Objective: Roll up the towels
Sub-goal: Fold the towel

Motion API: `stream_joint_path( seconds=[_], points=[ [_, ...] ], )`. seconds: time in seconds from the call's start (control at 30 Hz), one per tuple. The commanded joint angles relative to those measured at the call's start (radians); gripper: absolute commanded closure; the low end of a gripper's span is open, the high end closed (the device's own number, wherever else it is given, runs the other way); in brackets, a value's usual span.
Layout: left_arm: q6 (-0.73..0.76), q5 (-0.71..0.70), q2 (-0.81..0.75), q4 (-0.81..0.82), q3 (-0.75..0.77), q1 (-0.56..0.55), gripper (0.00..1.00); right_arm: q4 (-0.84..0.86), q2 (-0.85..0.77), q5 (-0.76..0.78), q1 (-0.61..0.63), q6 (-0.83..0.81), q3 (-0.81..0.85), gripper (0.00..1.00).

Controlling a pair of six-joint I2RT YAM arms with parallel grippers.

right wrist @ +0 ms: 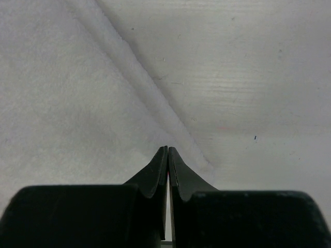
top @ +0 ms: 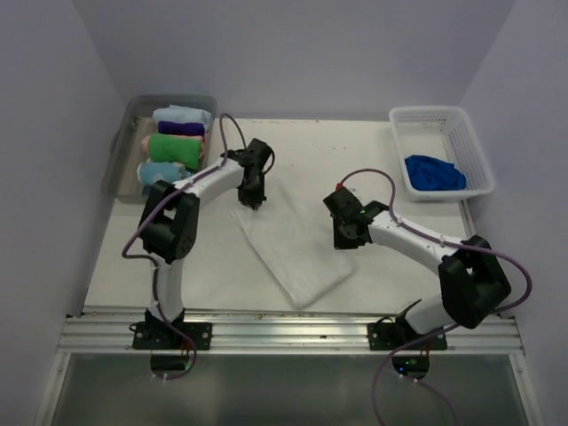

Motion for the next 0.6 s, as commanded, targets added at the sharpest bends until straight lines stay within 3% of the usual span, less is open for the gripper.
stream_joint_path(
  seconds=[0.0,0.2,0.3,0.57],
  points=[
    [0.033,0.002,0.083,0.041,0.008,0.013,0.86,0.053,0.024,-0.047,0.001,-0.052,0.0,0.96],
    [0.068,0.019,0.189,0.044,0.1,0.013,0.85,0.125,0.024,-0.132,0.021,0.014,-0.141,1.0],
    [0.084,0.051,0.269,0.023,0.217,0.011,0.85,0.136,-0.008,-0.135,0.058,0.074,-0.198,1.0],
    [0.125,0.042,0.369,-0.098,0.503,-0.028,0.83,0.078,-0.13,-0.095,0.237,0.205,-0.197,1.0]
  ],
)
